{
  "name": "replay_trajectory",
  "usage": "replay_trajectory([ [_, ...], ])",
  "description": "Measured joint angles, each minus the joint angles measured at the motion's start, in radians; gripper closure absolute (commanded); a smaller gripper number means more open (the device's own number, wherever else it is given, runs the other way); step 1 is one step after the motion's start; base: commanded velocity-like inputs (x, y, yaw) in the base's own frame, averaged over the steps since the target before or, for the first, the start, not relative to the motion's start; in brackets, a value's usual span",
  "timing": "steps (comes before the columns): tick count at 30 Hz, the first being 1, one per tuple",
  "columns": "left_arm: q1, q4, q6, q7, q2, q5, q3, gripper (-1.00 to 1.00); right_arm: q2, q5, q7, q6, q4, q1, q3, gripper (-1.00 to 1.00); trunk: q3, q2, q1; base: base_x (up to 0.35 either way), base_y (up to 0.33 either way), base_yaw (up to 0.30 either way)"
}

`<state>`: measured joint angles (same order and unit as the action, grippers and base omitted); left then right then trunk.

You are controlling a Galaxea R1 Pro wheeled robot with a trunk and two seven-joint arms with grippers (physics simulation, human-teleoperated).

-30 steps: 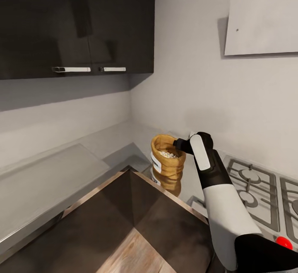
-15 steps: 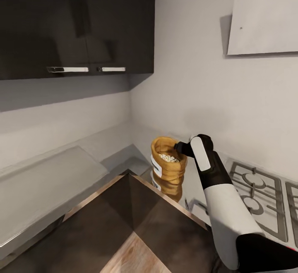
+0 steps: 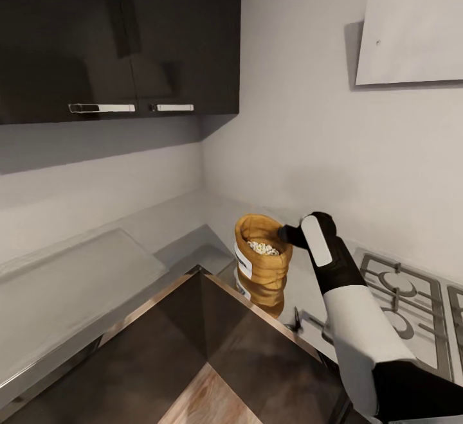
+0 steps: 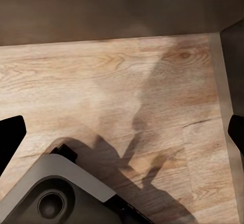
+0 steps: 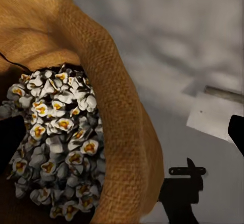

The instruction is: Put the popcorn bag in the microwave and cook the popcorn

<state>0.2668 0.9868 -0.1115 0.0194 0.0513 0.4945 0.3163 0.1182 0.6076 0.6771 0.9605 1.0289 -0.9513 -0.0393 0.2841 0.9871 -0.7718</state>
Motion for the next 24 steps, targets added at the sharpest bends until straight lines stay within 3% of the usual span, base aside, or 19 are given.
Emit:
replay_trajectory([
  [10,0.000,0.000,0.000,0.001,0.000,0.000,0.000,-1.00,-0.001,0.001,-0.011,0.001,-0.083,-0.004,0.002,-1.00,0.000,0.000,0.000,0.000,0.000,0.000],
  [23,0.000,0.000,0.000,0.001,0.001,0.000,0.000,-1.00,-0.002,0.003,-0.014,0.003,-0.100,-0.004,0.003,-1.00,0.000,0.000,0.000,0.000,0.000,0.000],
  [24,0.000,0.000,0.000,0.001,0.001,0.000,0.000,-1.00,-0.002,0.003,-0.014,0.004,-0.100,-0.004,0.003,1.00,0.000,0.000,0.000,0.000,0.000,0.000],
])
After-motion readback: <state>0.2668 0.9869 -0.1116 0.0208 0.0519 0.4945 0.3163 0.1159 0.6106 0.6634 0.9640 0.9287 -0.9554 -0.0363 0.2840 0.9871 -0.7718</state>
